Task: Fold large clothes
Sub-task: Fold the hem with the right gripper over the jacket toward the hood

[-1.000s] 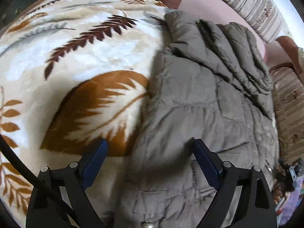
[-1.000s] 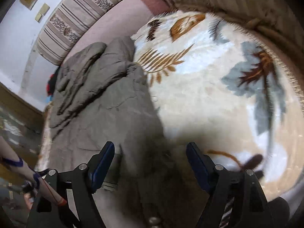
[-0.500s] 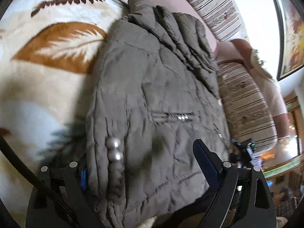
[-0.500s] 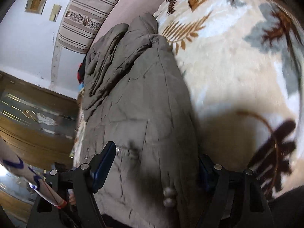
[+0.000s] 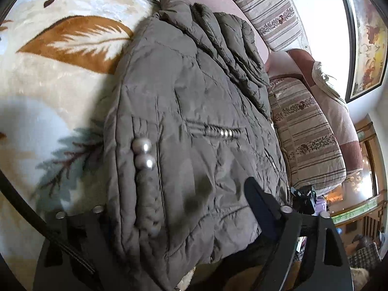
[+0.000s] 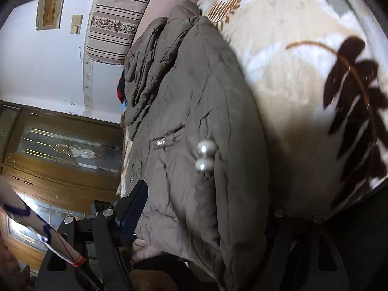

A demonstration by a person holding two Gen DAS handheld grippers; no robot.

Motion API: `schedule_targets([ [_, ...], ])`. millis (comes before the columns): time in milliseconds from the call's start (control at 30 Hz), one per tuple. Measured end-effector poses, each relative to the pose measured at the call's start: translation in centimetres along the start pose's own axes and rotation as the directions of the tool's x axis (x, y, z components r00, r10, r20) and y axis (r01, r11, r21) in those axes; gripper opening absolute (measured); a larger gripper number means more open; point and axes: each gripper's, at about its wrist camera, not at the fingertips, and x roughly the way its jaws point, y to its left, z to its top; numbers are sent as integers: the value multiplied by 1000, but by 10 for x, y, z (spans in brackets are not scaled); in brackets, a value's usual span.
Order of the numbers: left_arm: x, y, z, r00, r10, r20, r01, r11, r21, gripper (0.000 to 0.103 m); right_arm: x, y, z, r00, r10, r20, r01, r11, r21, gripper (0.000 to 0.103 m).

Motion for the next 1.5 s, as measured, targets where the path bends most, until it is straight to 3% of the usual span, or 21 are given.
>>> schedule_targets([
  [167, 5, -7, -10, 1000, -11, -28, 11, 1000, 20, 73, -5, 13, -4, 999, 54, 0, -54, 998, -23, 72],
  [433, 11, -8, -11, 1000, 7, -27, -7, 1000, 4, 73, 18, 4, -19, 995, 44, -88, -42, 999, 19, 68],
  [633, 14, -21, -16, 995, 101, -11, -101, 994, 48, 73, 36, 15, -28, 992, -37, -118, 34, 999, -26, 63],
  [767, 19, -39, -20, 970, 241, 14, -241, 966, 97, 70, 37, 24, -33, 989, -108, -101, 100, 992, -76, 54],
  [833, 21, -45, -21, 942, 335, 23, -336, 935, 115, 41, 36, 25, -33, 988, -123, -89, 117, 990, -74, 51],
  [900, 22, -47, -18, 913, 409, 13, -407, 905, 123, 33, 34, 27, -33, 987, -138, -84, 132, 988, -75, 45],
  [1200, -4, -78, -10, 876, 473, 89, -481, 869, 114, 20, 30, 56, -31, 983, -184, -18, 180, 975, -133, 29],
  [1500, -29, -106, -17, 862, 472, 186, -497, 860, 115, 16, 16, 83, -34, 990, -139, 25, 141, 970, -200, 23],
])
